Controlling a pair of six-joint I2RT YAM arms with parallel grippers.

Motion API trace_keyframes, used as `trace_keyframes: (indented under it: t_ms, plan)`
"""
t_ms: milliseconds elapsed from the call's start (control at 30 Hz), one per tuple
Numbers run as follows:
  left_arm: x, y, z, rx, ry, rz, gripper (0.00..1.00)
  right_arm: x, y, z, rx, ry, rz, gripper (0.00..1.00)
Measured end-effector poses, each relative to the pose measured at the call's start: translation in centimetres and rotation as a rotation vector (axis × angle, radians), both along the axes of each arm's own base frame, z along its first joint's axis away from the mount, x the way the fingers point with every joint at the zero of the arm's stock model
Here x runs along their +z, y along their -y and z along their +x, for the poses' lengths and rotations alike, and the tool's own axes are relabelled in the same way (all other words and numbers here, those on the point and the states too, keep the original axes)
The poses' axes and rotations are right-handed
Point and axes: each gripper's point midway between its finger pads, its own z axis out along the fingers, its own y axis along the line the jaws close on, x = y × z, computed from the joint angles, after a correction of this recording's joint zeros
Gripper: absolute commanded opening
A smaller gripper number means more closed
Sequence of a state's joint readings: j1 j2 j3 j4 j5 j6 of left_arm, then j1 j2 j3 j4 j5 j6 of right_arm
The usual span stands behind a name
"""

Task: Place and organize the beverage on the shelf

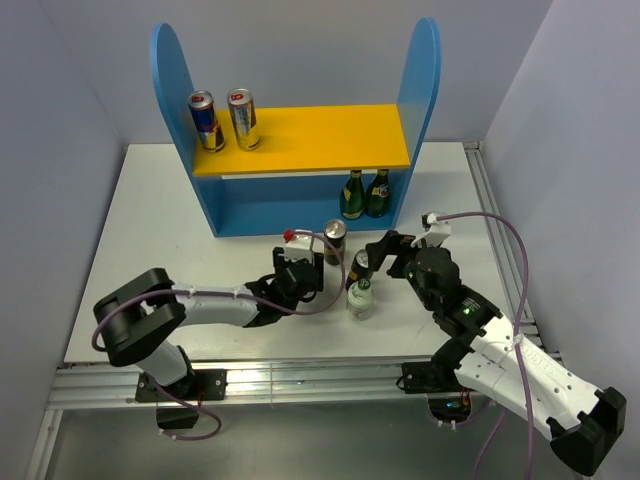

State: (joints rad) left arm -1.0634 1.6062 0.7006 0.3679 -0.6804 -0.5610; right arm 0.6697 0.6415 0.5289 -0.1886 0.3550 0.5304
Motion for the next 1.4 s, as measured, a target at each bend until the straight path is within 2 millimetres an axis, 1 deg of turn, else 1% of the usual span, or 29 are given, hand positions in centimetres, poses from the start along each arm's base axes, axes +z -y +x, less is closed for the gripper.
trace_keyframes:
  t_ms: [133, 233, 333, 433, 567, 667, 733, 967, 1133, 1200, 1400]
  plan:
    - [0.4, -2.8, -0.4, 0.049, 0.000, 0.067, 0.00, -0.1, -0.1, 0.1, 0.001, -0.001, -0.001, 1.00]
    - [1.2, -4.1, 0.4, 0.084, 0.017, 0.081, 0.00, -0.1, -0.1, 0.1, 0.002, -0.001, 0.000, 1.00]
    - [2.0, -5.8, 1.8, 0.124, 0.036, 0.072, 0.00, 0.0, -0.1, 0.1, 0.002, 0.000, 0.001, 1.00]
    - [2.5, -8.4, 3.4, 0.188, 0.052, 0.068, 0.00, 0.0, -0.1, 0.1, 0.001, 0.001, 0.001, 1.00]
    - [2.9, -12.0, 6.2, 0.286, 0.067, 0.073, 0.00, 0.0, -0.1, 0.1, 0.001, 0.001, 0.001, 1.00]
    - [3.1, -14.0, 7.9, 0.339, 0.079, 0.067, 0.00, 0.0, -0.1, 0.1, 0.002, 0.001, 0.001, 1.00]
    - [2.9, -15.0, 9.2, 0.369, 0.079, 0.077, 0.00, 0.0, -0.1, 0.1, 0.003, 0.001, 0.002, 1.00]
    - [1.5, -16.6, 12.5, 0.429, 0.055, 0.094, 0.00, 0.0, -0.2, 0.1, 0.003, 0.000, 0.001, 1.00]
    - [1.5, -17.4, 15.0, 0.469, 0.070, 0.079, 0.00, -0.1, -0.2, 0.1, 0.005, -0.001, 0.001, 1.00]
    - [1.6, -17.8, 15.9, 0.488, 0.078, 0.074, 0.00, -0.5, -0.2, 0.1, 0.004, -0.006, -0.003, 1.00]
    - [1.7, -19.3, 16.6, 0.536, 0.091, 0.075, 0.00, -1.3, -0.3, 0.2, 0.005, -0.028, -0.020, 1.00]
